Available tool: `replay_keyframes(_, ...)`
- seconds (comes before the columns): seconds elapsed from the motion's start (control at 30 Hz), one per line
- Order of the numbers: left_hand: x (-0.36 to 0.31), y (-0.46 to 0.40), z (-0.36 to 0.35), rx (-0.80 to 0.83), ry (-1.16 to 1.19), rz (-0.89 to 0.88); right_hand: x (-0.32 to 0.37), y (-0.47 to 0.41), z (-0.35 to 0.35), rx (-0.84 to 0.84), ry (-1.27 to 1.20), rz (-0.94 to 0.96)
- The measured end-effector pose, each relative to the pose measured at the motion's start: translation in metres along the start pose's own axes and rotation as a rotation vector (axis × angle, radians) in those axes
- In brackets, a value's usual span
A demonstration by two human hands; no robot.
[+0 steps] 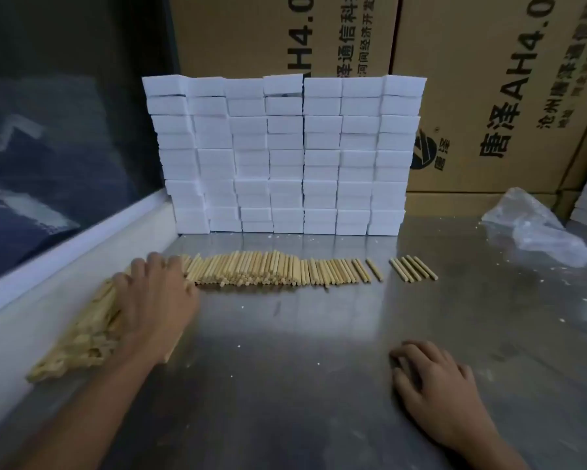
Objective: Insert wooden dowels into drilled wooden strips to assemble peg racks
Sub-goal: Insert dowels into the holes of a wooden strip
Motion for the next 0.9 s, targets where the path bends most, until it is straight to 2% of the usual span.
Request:
replay_keyframes(0.13, 0.015, -0.016, -0.012, 0.22, -0.054, 0.123, 0.001, -0.001, 0.0, -0.037, 0.009, -0.005)
replay_keyframes(0.4, 0.02, -0.017, -0.027, 0.267, -0.013, 0.175, 0.006, -0.017, 0.003, -0.047, 0.043, -0.031)
replay_keyframes(0.57, 0.021, -0.019, -0.025, 0.186, 0.087, 0.169, 0.012, -0.046, 0.001, -0.021, -0.007, -0.025)
replay_keyframes(0.73, 0.022, -0.023, -0.024, 0.236, 0.155, 0.24, 0.02, -0.075, -0.002, -0.014, -0.086, -0.04)
replay_keyframes(0.9, -0.004, -0.016, -0.009, -0.051, 0.182, 0.108, 0.033, -0.103, -0.01, -0.064, -0.194, -0.031)
Point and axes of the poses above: each hand's wrist, its own y-axis away from the middle knuckle, its own z-axis out of the back of the hand, x = y × z, the point moved 3 cm from there along -y, towards the middle knuckle, and after that the axes turned 1 degree about -z, right-handed, at the moved point
